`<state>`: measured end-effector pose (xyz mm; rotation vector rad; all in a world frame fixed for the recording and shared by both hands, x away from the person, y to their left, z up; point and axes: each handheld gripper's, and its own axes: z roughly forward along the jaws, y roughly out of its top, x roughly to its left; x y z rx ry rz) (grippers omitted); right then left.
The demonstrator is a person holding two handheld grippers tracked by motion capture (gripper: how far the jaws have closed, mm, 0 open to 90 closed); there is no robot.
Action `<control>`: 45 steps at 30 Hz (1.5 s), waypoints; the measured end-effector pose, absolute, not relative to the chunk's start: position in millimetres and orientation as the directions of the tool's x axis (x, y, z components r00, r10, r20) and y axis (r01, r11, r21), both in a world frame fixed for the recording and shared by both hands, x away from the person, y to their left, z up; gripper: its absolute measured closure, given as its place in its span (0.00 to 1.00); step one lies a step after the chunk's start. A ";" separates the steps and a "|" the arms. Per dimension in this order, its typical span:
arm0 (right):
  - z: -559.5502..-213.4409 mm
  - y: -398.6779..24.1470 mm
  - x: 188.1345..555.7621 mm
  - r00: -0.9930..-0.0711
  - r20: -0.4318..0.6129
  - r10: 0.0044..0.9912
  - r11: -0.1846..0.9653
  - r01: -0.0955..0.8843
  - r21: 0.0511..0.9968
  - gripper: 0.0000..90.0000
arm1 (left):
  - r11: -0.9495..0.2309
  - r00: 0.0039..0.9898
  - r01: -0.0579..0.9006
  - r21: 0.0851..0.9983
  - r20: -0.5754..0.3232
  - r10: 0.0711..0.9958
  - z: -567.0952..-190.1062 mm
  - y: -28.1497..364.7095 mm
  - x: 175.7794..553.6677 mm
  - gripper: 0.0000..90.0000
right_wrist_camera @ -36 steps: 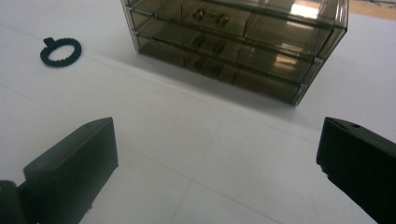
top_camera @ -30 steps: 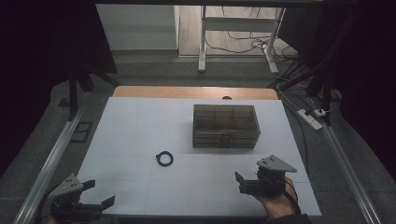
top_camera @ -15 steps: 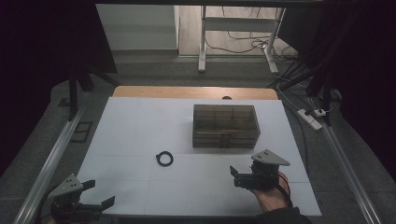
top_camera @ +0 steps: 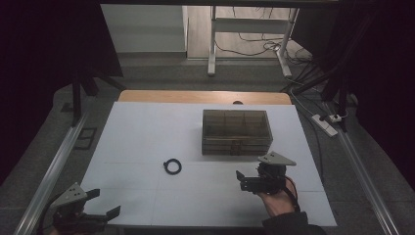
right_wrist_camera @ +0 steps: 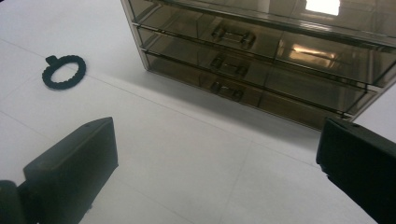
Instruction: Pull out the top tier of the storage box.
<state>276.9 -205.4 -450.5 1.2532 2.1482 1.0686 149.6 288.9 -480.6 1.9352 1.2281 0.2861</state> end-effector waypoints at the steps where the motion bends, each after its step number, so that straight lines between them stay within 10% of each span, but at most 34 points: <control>1: -450.5 -205.4 276.9 -0.498 0.014 0.867 0.294 0.534 0.792 0.00 | -0.200 0.501 0.654 0.730 -0.219 0.837 -480.6 288.9 149.6 0.01; 45: -466.4 -154.3 317.1 -0.331 -0.036 0.943 0.213 0.514 0.831 0.00 | -0.189 0.511 0.660 0.727 -0.250 0.822 -480.9 291.3 149.7 0.00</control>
